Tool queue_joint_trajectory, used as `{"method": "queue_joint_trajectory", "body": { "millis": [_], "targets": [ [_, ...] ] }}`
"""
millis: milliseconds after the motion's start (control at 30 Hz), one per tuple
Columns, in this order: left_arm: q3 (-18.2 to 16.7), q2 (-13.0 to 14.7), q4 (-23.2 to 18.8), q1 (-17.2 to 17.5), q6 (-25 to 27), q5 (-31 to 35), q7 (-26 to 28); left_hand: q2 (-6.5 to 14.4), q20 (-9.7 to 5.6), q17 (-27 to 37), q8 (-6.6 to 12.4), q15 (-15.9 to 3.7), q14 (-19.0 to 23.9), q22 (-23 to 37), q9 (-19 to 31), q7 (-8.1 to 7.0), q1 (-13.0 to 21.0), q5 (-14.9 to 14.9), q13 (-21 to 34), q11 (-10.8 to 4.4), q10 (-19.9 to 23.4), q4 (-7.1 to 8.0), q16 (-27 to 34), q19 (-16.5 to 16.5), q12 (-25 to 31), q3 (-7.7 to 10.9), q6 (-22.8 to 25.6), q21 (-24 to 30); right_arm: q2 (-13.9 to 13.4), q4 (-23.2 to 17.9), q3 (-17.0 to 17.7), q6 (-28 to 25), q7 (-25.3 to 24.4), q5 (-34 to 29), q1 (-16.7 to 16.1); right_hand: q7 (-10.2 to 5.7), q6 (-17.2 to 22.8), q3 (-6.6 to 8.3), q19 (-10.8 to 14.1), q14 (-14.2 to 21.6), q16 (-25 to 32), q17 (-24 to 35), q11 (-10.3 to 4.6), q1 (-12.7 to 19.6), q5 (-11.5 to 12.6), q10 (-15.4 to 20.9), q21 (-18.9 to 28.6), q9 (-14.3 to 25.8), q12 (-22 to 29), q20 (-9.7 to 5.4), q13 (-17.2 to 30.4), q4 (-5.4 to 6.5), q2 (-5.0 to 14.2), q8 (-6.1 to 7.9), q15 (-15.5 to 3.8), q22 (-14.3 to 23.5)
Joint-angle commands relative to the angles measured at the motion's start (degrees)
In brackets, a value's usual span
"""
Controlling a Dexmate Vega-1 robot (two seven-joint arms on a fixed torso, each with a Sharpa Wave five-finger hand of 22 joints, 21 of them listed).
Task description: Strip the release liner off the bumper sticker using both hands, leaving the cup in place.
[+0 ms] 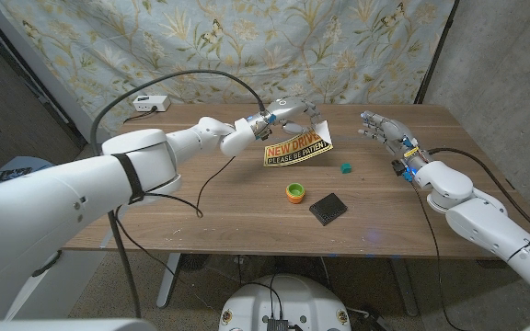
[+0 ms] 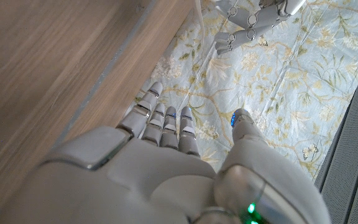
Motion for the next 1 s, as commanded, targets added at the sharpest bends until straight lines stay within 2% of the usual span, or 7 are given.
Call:
{"method": "queue_joint_trajectory", "body": {
  "millis": [33, 400, 1000],
  "targets": [
    [2.4, -1.9, 2.5, -0.5, 0.8, -4.8, 0.2, 0.3, 0.26, 0.1, 2.63, -0.51, -1.8, 0.1, 0.1, -0.77, -0.1, -0.3, 0.2, 0.06, -1.5, -0.07, -0.7, -1.5, -0.7, -0.36, 0.9, -0.7, -1.7, -2.8, -1.2, -2.6, 0.1, -1.7, 0.2, 0.72, 0.1, 0.22, 0.1, 0.3, -0.2, 0.1, 0.80, 1.0, 0.3, 0.3, 0.3, 0.2, -0.1, 0.65, 0.2, -0.63, -0.10, -0.05, 0.57, 0.1],
    [3.8, -2.5, 2.8, -0.8, 1.1, -8.7, -0.9, -0.1, 0.69, -0.2, 2.83, 0.01, -3.9, 0.0, 0.2, -1.18, -0.1, -0.7, 0.3, -0.09, -3.1, -0.28, -1.7, -3.0, -1.7, -0.34, 0.9, -1.4, -1.8, -3.4, -2.7, -4.2, 0.3, -2.9, 1.3, 0.81, -0.2, 0.33, 0.1, 0.4, -0.3, 0.1, 0.92, 1.9, 0.3, 0.3, 0.2, 0.2, -0.1, 0.85, 0.2, -0.72, -0.30, -0.08, 0.82, 0.1],
    [4.6, -3.1, 3.0, -1.1, -0.3, -13.0, -4.7, 0.0, 0.25, -0.4, 3.55, -0.11, -4.6, -0.2, 1.0, -1.79, -0.3, -1.2, 0.4, -0.30, -3.4, -0.16, -1.7, -3.8, -2.3, -0.34, 0.8, -1.8, -2.4, -3.5, -4.6, -6.2, 1.5, -4.0, 3.3, 1.19, -0.8, 0.26, 0.3, 0.4, -0.4, 0.1, 1.21, 2.6, 0.3, 0.1, 0.2, 0.2, -0.3, 1.18, 0.3, -0.57, -0.52, -0.16, 1.27, 0.1]
  ]
}}
